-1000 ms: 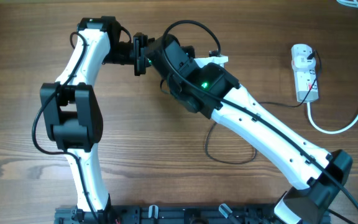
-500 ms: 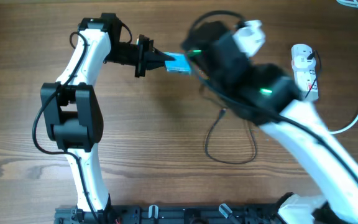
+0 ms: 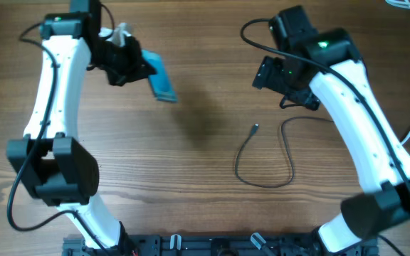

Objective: Plug charger to phone and switch on socket
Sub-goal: 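Lower the right gripper and grasp the black USB-C cable near its plug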

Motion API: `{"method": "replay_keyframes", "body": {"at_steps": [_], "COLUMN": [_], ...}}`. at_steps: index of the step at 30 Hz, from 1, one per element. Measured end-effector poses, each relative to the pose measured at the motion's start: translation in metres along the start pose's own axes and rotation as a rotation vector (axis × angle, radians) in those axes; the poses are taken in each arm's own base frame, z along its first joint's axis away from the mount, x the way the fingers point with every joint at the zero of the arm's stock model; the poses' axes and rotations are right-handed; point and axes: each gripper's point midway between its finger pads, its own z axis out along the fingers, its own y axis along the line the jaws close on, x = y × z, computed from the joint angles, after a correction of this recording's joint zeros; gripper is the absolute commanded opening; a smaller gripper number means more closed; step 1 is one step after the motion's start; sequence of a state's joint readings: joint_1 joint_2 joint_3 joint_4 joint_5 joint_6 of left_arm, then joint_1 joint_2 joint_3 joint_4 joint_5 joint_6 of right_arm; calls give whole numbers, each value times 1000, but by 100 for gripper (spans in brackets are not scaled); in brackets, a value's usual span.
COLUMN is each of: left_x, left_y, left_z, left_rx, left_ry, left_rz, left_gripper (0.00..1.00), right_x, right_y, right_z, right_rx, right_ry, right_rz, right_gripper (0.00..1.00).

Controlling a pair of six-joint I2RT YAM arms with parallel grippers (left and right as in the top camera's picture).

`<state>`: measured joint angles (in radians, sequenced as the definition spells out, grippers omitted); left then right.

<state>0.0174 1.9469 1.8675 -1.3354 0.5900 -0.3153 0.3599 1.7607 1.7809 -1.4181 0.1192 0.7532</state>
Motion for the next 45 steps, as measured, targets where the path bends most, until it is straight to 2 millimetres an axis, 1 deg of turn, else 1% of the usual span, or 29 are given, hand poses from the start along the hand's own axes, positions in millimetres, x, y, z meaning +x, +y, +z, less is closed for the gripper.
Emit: {"method": "replay_keyframes", "body": {"at_steps": [1,2,3,4,5,10,12,14,16,17,18,19,20,21,22,24,26,29,31,32,34,36,37,39,40,42,43,45], "left_x": [-4,-5,-5,-6,-7,-9,-9,-9,-9,-10,-10,-8,-8,-6,-4,-3,-5,-6,-6,-6,-6,-6,-6,-6,-6,-6,-6,-6], "left_y": [20,34,41,46,49,54,54,54,53,52,48,45,43,40,37,32,27,21,17,15,12,12,12,12,12,12,12,12], "left_z": [-6,-9,-10,-11,-12,-13,-13,-13,-13,-13,-11,-9,-8,-6,-4,0,2,5,8,9,10,10,10,10,10,10,10,10], "left_rx": [-96,-171,-208,-238,-256,-283,-286,-287,-281,-277,-264,-260,-259,-256,-256,-251,-244,-237,-232,-231,-227,-225,-226,-226,-226,-226,-226,-226], "left_ry": [-35,-48,-56,-65,-74,-84,-86,-84,-86,-86,-85,-81,-79,-75,-70,-69,-79,-88,-92,-93,-92,-95,-94,-94,-94,-94,-94,-94], "left_rz": [-38,-65,-73,-75,-77,-77,-77,-78,-75,-74,-66,-60,-53,-45,-35,-19,0,20,31,38,44,45,45,45,45,45,45,44], "left_gripper": [4,4,4,4,4,4,4,4,4,4,4,4,4,4,4,4,4,4,4,4,4,4,4,4,4,4,4,4], "right_x": [6,9,12,16,20,38,54,62,63,67,70,70,71,72,71,69,68,73,78,80,85,83,81,82,83,90,94,97], "right_y": [0,3,7,10,10,-4,-23,-33,-27,-24,-23,-19,-18,-17,-16,-12,-6,0,7,10,11,14,15,14,17,26,30,30], "right_z": [13,22,31,39,43,57,61,64,80,87,90,92,94,94,95,95,95,96,105,113,126,130,131,137,139,143,144,146], "right_rx": [28,33,27,16,16,64,94,73,27,5,-7,-22,-31,-36,-44,-59,-85,-98,-95,-95,-72,-65,-61,-46,-43,-42,-36,-18], "right_ry": [52,87,116,139,153,211,216,178,149,165,176,173,177,180,178,171,169,179,201,221,261,269,267,273,271,266,267,261], "right_rz": [-14,-28,-44,-56,-59,-68,-79,-83,-77,-75,-74,-73,-72,-71,-74,-59,-53,-58,-67,-69,-69,-65,-58,-54,-54,-70,-66,-48], "right_gripper": [99,100,99,99,99,100,100,100,100,100,100,97,91,81,79,79,83,85,85,85,85,85,84,75,72,54,50,46]}}
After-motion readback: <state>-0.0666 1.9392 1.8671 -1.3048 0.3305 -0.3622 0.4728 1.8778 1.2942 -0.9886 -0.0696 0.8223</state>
